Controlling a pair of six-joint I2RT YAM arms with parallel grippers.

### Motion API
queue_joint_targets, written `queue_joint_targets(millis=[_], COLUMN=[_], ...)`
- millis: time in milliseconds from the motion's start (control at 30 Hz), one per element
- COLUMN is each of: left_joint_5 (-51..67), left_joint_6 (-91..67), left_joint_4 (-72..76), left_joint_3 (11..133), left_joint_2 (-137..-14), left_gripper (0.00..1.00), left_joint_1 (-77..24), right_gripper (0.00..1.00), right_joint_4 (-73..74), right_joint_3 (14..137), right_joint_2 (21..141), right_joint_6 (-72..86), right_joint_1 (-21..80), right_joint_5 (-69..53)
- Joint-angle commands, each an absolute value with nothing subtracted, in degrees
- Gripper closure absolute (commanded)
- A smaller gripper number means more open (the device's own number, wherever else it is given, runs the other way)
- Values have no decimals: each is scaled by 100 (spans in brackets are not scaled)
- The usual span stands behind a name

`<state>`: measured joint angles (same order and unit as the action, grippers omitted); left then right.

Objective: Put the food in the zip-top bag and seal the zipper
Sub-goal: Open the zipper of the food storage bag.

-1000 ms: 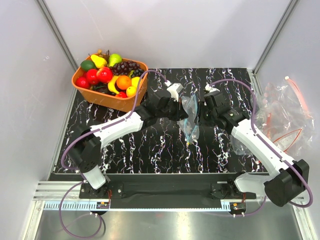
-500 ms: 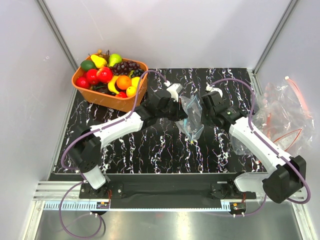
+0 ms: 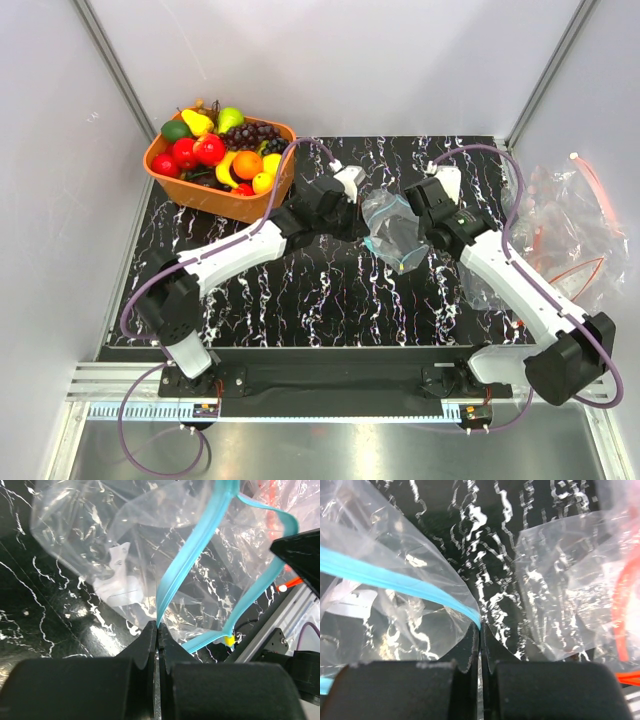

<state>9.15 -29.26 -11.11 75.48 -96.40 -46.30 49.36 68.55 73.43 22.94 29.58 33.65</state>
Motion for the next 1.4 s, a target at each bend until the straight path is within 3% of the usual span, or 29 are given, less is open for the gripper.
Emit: queue_joint_targets(millis=[0,267,633,833,933,1133,1300,1367], left_joint_5=[703,1283,941,905,958,1011,1072,1125], left_joint_6=[-2707,-2891,-2769,-2716,-2707,-2663,-2681,-2681], left_joint_4=[-1248,-862,-1213,-1108,-923,-941,-914,-905], left_joint_3=[7883,8243,8622,8420,8262,8271,8253,8288], left_joint_2=[-9510,-10115,-10960,-10978,-10829,-10714,-10670,-10705], left_gripper=[100,100,99,100,100,100,100,100], left_joint_1=[-4623,-4649,-4711,-4720,-4720,-4720,-4720,-4711], right_gripper=[100,100,100,84,69,57,56,75], right_joint_4=[5027,5757,5265,4992,4948,4878,4781,4842], right_joint_3=[7128,7655,7286,7207,7198,7181,7128,7180], right_joint_2=[7137,7111,7434,7743,7805,7866,7928,7954], right_joint_6=[2250,2374,1890,1714,1679,1670,1696,1714], right_joint_1=[2997,2979,2988,2988,2988,2988,2988,2997], right_joint_5=[4104,5528,3965,3366,3270,3138,2823,2742])
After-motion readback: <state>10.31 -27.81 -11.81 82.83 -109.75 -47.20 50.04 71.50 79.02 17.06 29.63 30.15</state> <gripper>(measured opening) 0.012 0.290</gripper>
